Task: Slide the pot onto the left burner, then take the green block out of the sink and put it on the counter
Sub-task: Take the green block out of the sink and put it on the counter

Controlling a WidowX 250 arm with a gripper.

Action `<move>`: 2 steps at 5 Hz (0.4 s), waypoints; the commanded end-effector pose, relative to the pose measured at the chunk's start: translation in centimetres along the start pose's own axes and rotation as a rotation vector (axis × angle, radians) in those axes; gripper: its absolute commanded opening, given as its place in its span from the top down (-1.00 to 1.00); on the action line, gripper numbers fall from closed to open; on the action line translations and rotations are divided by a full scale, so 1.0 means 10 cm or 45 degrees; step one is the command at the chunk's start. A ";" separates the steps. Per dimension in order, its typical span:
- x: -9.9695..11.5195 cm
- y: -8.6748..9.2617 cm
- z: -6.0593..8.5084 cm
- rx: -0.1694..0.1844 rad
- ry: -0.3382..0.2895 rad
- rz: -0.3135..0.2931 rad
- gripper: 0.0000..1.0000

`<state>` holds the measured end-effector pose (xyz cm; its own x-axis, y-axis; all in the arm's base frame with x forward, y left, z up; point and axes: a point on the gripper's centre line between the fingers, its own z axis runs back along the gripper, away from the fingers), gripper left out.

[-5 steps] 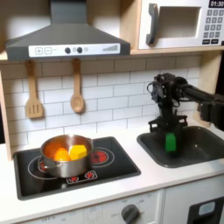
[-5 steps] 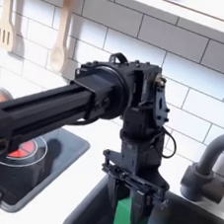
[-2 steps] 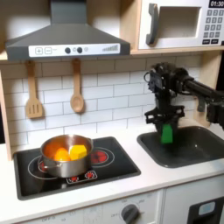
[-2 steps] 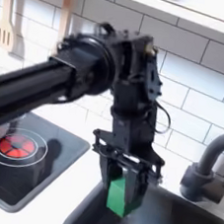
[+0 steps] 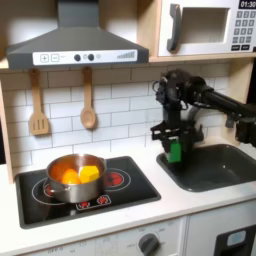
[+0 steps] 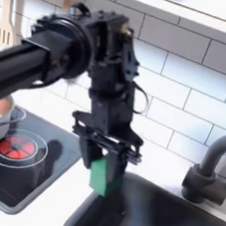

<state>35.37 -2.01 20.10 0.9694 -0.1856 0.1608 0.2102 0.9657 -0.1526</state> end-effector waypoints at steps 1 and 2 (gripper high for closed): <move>-0.07 0.35 -0.01 0.087 -0.021 0.088 1.00; -0.15 0.47 -0.02 0.101 -0.014 0.138 1.00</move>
<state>34.86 2.68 19.32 0.9826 -0.0790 0.1679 0.0951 0.9913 -0.0906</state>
